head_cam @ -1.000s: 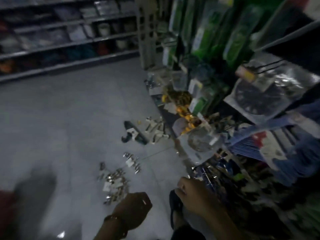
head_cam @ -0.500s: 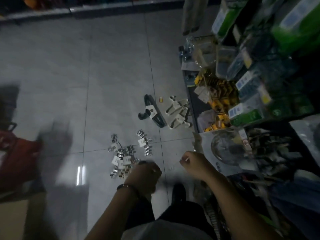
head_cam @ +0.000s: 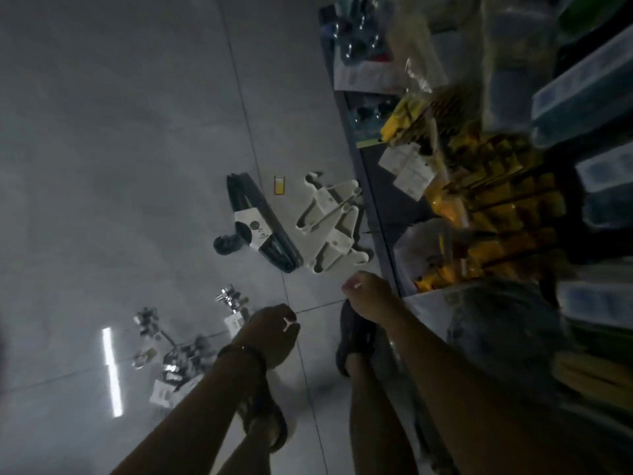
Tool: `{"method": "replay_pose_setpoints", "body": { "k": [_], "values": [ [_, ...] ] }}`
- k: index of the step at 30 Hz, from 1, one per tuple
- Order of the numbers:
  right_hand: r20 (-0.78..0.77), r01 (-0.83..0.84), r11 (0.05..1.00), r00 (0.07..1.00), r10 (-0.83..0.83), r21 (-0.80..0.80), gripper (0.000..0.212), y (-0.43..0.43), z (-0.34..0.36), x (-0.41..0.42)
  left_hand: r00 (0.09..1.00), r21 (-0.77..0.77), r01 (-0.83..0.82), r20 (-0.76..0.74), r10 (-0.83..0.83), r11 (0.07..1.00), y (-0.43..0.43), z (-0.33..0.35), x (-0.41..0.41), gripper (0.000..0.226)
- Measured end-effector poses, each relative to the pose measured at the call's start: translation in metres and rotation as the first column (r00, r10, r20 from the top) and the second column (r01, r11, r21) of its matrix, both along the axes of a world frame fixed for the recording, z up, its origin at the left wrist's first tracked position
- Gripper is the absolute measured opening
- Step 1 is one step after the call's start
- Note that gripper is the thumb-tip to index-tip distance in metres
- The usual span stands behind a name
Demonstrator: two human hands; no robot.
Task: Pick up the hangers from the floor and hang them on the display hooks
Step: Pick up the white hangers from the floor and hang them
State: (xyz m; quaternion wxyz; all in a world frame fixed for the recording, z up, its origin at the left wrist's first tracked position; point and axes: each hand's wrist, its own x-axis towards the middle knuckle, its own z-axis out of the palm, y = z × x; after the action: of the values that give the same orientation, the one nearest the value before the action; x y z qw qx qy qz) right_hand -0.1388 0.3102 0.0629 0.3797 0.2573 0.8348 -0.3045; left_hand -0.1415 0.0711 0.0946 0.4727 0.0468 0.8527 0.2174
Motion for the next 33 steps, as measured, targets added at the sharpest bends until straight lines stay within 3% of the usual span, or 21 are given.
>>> {"method": "replay_pose_setpoints", "body": {
  "k": [2, 5, 7, 11, 13, 16, 19, 23, 26, 29, 31, 33],
  "values": [
    [0.083, -0.004, 1.000, 0.997, 0.003, 0.017, 0.038, 0.007, -0.080, -0.029, 0.998, -0.021, 0.057, 0.004, -0.057, 0.998, 0.023, -0.067, -0.031, 0.029],
    [0.188, 0.112, 0.994, 0.976, -0.114, 0.021, 0.053, 0.012, -0.195, -0.058, 0.992, -0.053, 0.123, 0.042, -0.121, 0.991, 0.056, -0.165, -0.076, 0.041],
    [0.215, 0.189, 0.981, 0.958, -0.191, 0.029, 0.053, 0.015, -0.260, -0.071, 0.987, -0.067, 0.159, 0.018, -0.158, 0.985, 0.076, -0.227, -0.107, 0.050],
    [0.176, 0.421, 0.902, 0.885, -0.431, 0.095, 0.061, 0.025, -0.365, -0.082, 0.951, -0.140, 0.288, -0.072, -0.300, 0.947, 0.107, -0.331, -0.165, 0.068],
    [0.174, 0.484, 0.869, 0.852, -0.495, 0.104, 0.068, 0.028, -0.403, -0.077, 0.917, -0.199, 0.312, -0.192, -0.349, 0.929, 0.119, -0.370, -0.185, 0.070],
    [0.103, 0.534, 0.842, 0.836, -0.539, 0.072, 0.055, 0.026, -0.442, -0.072, 0.868, -0.296, 0.325, -0.284, -0.407, 0.898, 0.128, -0.413, -0.193, 0.064],
    [0.059, 0.690, 0.722, 0.720, -0.691, 0.041, 0.041, 0.024, -0.451, -0.067, 0.939, -0.276, 0.218, -0.203, -0.279, 0.936, 0.133, -0.423, -0.173, 0.061],
    [-0.145, 0.694, 0.720, 0.713, -0.686, 0.001, 0.053, 0.014, -0.421, -0.043, 0.986, -0.236, 0.164, 0.016, -0.165, 0.958, 0.137, -0.421, -0.106, 0.038],
    [-0.175, 0.779, 0.626, 0.614, -0.770, -0.025, 0.057, 0.016, -0.386, -0.018, 0.953, -0.190, 0.179, 0.279, -0.122, 0.965, 0.130, -0.410, -0.057, 0.042],
    [-0.106, 0.767, 0.637, 0.629, -0.771, -0.083, 0.046, 0.022, -0.365, 0.005, 0.892, -0.161, 0.135, 0.449, -0.049, 0.978, 0.117, -0.405, -0.018, 0.038],
    [-0.128, 0.807, 0.573, 0.559, -0.819, -0.142, 0.029, 0.025, -0.357, 0.012, 0.835, -0.147, -0.152, 0.510, 0.206, 0.978, 0.108, -0.404, 0.001, 0.032],
    [-0.201, 0.785, 0.612, 0.586, -0.785, -0.096, 0.043, 0.020, -0.346, 0.017, 0.640, -0.133, -0.588, 0.526, 0.559, 0.798, 0.102, -0.394, 0.010, 0.029]
  ]
}}
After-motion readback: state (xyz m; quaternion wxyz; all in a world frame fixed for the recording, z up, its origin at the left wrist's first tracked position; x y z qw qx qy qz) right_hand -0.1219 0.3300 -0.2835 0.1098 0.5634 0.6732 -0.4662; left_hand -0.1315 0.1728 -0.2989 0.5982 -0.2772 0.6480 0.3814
